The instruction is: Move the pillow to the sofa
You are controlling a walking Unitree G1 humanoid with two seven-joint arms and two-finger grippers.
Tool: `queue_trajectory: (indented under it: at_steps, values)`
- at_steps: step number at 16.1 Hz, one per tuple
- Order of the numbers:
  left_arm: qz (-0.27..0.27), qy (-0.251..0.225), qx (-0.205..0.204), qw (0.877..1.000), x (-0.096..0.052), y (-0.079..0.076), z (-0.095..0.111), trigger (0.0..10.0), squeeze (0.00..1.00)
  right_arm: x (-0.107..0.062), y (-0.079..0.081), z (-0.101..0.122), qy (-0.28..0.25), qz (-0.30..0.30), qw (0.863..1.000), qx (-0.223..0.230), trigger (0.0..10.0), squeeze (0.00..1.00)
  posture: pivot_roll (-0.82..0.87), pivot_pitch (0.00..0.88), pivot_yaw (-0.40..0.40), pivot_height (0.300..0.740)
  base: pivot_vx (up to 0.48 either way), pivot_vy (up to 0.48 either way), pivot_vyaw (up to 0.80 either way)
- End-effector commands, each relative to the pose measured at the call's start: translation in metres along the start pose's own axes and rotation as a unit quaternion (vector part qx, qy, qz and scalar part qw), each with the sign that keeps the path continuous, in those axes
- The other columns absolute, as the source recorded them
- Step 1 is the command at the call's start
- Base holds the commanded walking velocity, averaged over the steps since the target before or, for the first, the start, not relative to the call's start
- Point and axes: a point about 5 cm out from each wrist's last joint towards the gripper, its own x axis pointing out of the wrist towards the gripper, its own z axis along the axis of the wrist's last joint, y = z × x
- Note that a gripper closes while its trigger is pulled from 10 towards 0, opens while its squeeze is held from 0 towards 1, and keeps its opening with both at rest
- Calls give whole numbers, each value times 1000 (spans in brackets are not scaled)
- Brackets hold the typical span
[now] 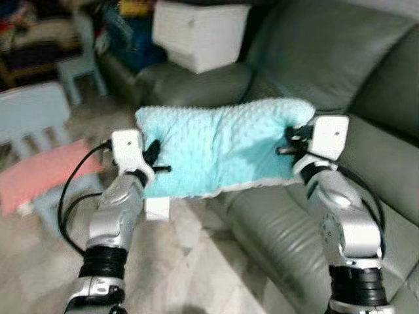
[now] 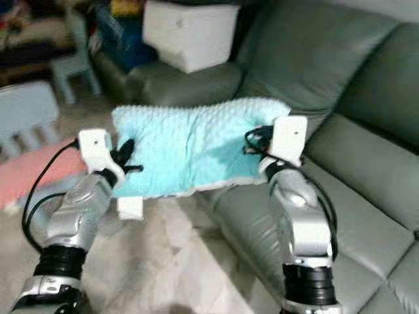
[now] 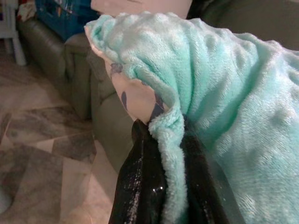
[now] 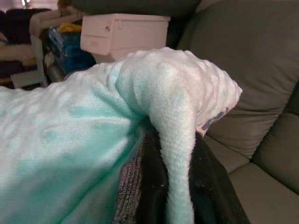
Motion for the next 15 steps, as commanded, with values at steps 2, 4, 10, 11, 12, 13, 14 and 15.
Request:
queue_trajectory:
  at_steps: [2, 4, 10, 11, 12, 13, 14, 15]
  values:
    - [-12, -5, -1, 1000, 2, -6, 4, 10000, 0, 0, -5, 5, -7, -9, 1000, -2, 10000, 0, -121, 0, 28, 740, 0, 0, -769]
    - [-11, -4, -2, 1000, 2, -6, 4, 10000, 0, 0, -5, 5, -6, -10, 1000, -2, 10000, 0, -121, 0, 28, 740, 0, 0, -769]
    - [-7, 1, -2, 1000, 2, -4, 2, 10000, 0, 0, -6, 4, -5, -11, 1000, -3, 10000, 0, -123, 0, 25, 740, 0, 0, -769]
    - [-7, 2, -2, 1000, 2, -4, 2, 10000, 0, 0, -6, 4, -4, -12, 1000, -4, 10000, 0, -123, 0, 25, 740, 0, 0, -769]
    - [-7, 2, -2, 1000, 2, -5, 1, 10000, 0, 0, -6, 4, -4, -12, 1000, -4, 10000, 0, -124, 0, 26, 740, 0, 0, -769]
    - [-4, 4, -8, 1000, 2, -5, 1, 10000, 0, 0, -6, 5, -4, -13, 1000, -4, 10000, 0, -124, 0, 25, 740, 0, 0, -769]
    - [-1, 5, -11, 1000, 2, -4, 1, 10000, 0, 1, -6, 5, -4, -13, 1000, -4, 10000, 0, -124, 0, 25, 740, 0, 0, -769]
    - [-2, 10, -20, 1000, 2, -4, 1, 10000, 0, 1, -6, 5, -4, -14, 1000, -4, 10000, 0, -124, 0, 25, 740, 0, 0, -769]
